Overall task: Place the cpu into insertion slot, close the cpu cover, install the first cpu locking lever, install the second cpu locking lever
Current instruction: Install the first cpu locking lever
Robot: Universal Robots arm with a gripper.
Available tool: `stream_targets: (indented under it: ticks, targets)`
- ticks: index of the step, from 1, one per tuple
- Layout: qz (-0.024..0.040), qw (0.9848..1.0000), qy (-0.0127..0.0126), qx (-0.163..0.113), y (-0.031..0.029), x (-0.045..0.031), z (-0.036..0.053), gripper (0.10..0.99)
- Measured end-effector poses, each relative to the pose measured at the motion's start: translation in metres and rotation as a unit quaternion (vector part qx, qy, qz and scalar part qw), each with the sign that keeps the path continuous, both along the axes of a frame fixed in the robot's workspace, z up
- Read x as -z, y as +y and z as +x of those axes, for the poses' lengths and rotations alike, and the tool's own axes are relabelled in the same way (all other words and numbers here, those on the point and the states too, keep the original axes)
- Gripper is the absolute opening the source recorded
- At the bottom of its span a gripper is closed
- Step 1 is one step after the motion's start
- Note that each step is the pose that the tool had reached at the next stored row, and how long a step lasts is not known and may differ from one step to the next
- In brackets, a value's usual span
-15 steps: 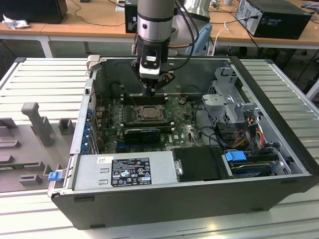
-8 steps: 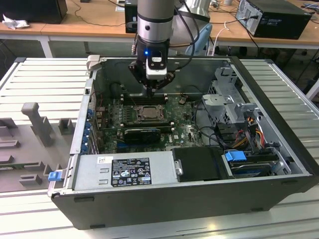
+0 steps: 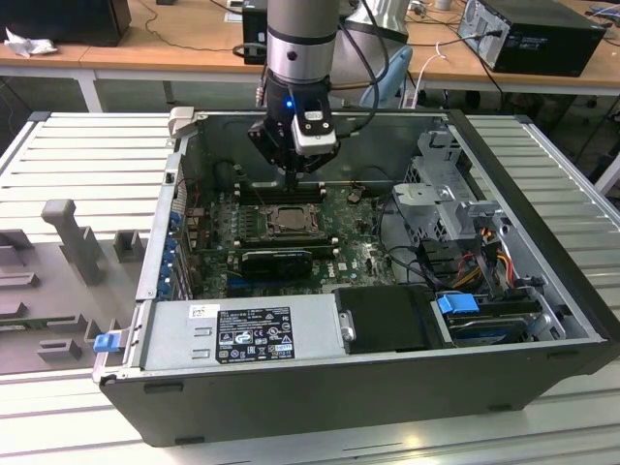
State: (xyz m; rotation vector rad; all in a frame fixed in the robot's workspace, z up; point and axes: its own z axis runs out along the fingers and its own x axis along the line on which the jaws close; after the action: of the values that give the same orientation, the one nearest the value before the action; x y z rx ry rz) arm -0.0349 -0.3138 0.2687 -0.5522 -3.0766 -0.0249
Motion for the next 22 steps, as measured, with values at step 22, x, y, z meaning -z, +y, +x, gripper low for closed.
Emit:
stream_targets:
  ticks: [22]
  targets:
    - [-0.0001,0.9914,-0.0009,-0.131,0.0,0.0005,0.0,0.106]
